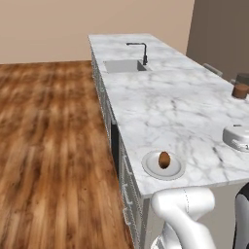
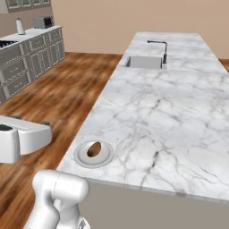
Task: Pick the potato from the counter and place it in the microwave. Then turn on the microwave.
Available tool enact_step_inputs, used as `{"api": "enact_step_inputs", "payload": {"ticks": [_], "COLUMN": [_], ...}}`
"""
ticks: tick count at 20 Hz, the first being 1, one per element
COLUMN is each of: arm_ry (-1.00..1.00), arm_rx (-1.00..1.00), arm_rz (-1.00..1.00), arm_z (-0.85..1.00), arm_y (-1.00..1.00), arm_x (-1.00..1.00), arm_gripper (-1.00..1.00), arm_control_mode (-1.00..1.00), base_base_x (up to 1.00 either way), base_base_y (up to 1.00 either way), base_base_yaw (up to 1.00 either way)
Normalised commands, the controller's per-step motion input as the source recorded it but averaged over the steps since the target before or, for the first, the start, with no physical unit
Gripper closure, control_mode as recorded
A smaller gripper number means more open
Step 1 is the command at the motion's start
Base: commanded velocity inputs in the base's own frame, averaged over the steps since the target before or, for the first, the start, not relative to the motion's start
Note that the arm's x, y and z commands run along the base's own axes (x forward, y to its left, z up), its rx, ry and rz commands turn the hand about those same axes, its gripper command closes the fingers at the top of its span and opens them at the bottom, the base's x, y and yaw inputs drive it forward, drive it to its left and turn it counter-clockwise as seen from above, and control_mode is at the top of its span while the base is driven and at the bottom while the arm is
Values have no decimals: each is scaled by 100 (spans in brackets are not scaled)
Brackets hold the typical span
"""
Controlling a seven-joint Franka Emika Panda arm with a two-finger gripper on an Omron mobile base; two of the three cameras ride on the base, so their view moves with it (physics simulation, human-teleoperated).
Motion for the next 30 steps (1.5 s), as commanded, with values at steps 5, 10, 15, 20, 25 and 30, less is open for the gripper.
{"api": "enact_step_inputs", "payload": {"ticks": [5,10,15,20,25,30], "arm_ry": [14,45,55,34,15,2], "arm_rx": [0,0,0,6,9,4], "arm_rz": [7,10,6,0,0,0], "arm_z": [-2,0,0,-1,-22,-37], "arm_y": [0,9,24,8,0,0], "arm_x": [12,19,9,0,0,5], "arm_gripper": [-100,-100,-100,-100,-100,-100], "arm_control_mode": [-100,-100,-100,-100,-100,-100], "base_base_x": [14,0,0,0,0,0], "base_base_y": [0,0,0,0,0,0], "base_base_yaw": [4,0,0,0,0,0]}}
